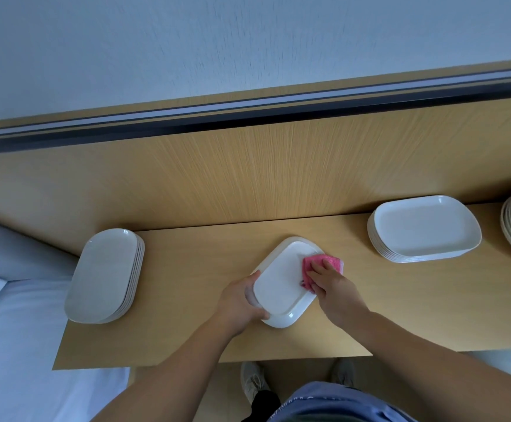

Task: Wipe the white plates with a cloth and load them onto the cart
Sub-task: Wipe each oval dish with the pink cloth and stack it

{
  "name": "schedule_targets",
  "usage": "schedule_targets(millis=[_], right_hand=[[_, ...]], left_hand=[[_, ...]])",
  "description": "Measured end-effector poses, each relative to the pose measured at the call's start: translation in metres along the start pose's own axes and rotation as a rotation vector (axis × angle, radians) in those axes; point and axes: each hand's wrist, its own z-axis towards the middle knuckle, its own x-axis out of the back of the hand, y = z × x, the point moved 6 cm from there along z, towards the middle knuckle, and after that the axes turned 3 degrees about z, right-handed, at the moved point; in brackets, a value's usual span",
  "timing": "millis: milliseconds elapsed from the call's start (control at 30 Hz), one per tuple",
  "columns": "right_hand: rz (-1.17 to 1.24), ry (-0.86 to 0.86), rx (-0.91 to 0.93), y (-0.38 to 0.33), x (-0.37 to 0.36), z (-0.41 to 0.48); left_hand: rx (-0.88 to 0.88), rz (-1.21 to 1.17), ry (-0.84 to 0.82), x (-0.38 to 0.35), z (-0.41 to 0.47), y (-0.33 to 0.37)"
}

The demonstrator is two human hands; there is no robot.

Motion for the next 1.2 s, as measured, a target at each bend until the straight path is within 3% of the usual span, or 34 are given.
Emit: schedule_targets(millis=[133, 300, 433, 633, 867, 1067, 1200], right_hand=[[-0.097, -0.039, 0.138, -0.025, -0.016, -0.009], [-0.012, 0.03, 0.287, -0.03, -0.027, -0.022], [-0.226, 0.024, 0.42, -0.031, -0.026, -0.022], [-0.142, -0.013, 0.55, -0.039, -0.017, -0.016], [-0.115, -0.159, 0.586, -0.017, -0.002, 0.008], [-0.054, 0.008, 0.374, 0.008, 0.031, 0.026], [-0.166, -0.03, 0.602, -0.025, 0.014, 0.012]], left_hand=[[-0.027, -0.047, 0.018, 0.0, 0.001, 0.01], [0.019, -0.071, 0.034, 0.0, 0.0, 0.011], [0.002, -0.045, 0.022, 0.0, -0.003, 0.017], [-0.052, 0.004, -0.011, 0.003, -0.007, 0.027], [-0.06, 0.004, 0.006, 0.007, -0.003, 0.032], [-0.036, 0.014, 0.011, 0.011, 0.001, 0.032], [-0.036, 0.0, 0.006, 0.01, 0.004, 0.029]])
